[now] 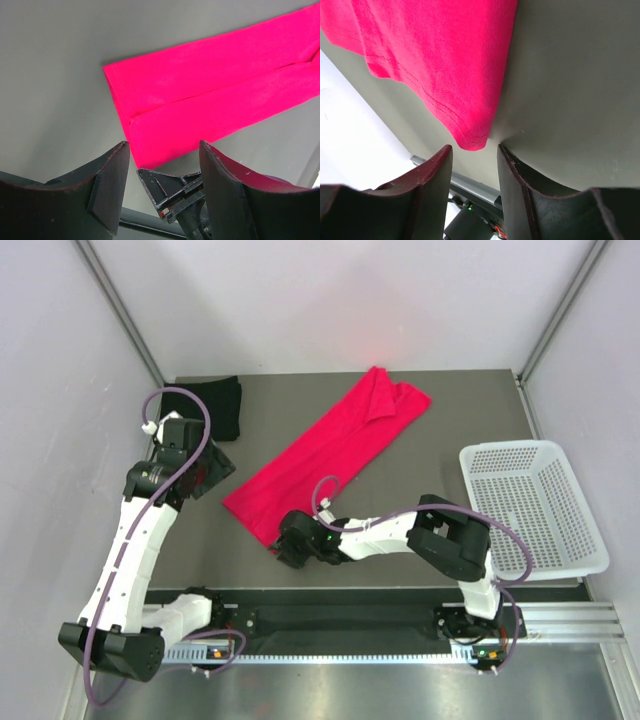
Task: Fold and stack the t-shirts
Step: Fold the tshirt
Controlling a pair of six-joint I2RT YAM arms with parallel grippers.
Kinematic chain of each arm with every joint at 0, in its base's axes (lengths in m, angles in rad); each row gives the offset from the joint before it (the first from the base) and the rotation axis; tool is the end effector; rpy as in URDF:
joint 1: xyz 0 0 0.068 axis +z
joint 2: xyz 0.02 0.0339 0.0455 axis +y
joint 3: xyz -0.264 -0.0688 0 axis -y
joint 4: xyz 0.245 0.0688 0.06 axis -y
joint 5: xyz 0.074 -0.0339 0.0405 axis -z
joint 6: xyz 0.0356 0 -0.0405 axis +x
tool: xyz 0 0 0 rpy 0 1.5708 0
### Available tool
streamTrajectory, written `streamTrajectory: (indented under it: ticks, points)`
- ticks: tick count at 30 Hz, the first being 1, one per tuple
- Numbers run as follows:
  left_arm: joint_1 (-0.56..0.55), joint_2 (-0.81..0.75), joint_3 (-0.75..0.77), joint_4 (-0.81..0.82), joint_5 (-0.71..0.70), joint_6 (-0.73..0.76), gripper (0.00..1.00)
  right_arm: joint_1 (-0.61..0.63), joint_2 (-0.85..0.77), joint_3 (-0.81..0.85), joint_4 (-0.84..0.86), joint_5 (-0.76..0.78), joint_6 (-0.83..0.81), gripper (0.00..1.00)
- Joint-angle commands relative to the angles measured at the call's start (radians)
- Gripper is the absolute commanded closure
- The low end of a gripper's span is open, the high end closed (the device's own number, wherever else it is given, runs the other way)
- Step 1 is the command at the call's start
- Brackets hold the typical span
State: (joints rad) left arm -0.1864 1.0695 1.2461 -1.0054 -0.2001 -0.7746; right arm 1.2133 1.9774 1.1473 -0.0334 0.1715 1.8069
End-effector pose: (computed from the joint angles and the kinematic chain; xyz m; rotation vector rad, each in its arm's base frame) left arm 0.1953 -0.0296 0.3669 -0.7812 2.2577 -0.2167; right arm 0.1474 0.3772 0.1327 0.8913 2.6148 1.0031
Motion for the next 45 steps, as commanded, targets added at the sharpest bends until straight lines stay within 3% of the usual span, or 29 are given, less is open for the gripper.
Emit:
streamTrajectory:
  ticks: [1,8,12,15,22,29,32,37,39,40,41,45]
  points:
    - [-0.007,-0.026,0.016,-0.009,-0.018,0.015,0.37,-0.014,0.037,-0.015,-0.053,0.037,-0.023,0.58]
    - [-0.008,-0.02,0.019,-0.01,-0.019,0.02,0.37,-0.035,0.057,-0.027,-0.031,0.003,-0.05,0.67]
    - [-0.008,-0.02,0.024,-0.013,-0.025,0.037,0.37,-0.047,0.055,-0.061,-0.008,-0.027,-0.086,0.88]
    - [-0.012,-0.022,0.019,-0.009,-0.016,0.079,0.37,-0.054,0.037,-0.093,-0.005,-0.053,-0.144,0.99]
    - [-0.027,-0.034,-0.017,0.047,0.097,0.192,0.39,-0.055,-0.116,-0.222,-0.05,-0.144,-0.386,1.0]
    - [-0.031,-0.014,-0.157,0.168,0.315,0.209,0.3,-0.034,-0.394,-0.55,-0.089,-0.196,-0.569,1.0]
    - [-0.035,0.013,-0.218,0.224,0.424,0.218,0.27,-0.012,-0.567,-0.697,-0.146,-0.187,-0.571,1.0]
    - [-0.047,0.061,-0.284,0.32,0.576,0.25,0.29,-0.011,-0.951,-0.819,-0.351,-0.104,-0.589,0.95]
    - [-0.056,0.084,-0.309,0.333,0.597,0.274,0.29,-0.012,-1.067,-0.81,-0.454,-0.058,-0.597,0.87]
    - [-0.058,0.095,-0.316,0.343,0.626,0.281,0.29,-0.018,-1.098,-0.793,-0.483,-0.046,-0.603,0.8]
    - [-0.062,0.113,-0.332,0.347,0.643,0.29,0.29,-0.023,-1.118,-0.785,-0.531,-0.035,-0.607,0.68]
    - [-0.087,0.164,-0.361,0.356,0.708,0.296,0.31,-0.064,-1.129,-0.703,-0.605,0.008,-0.673,0.57]
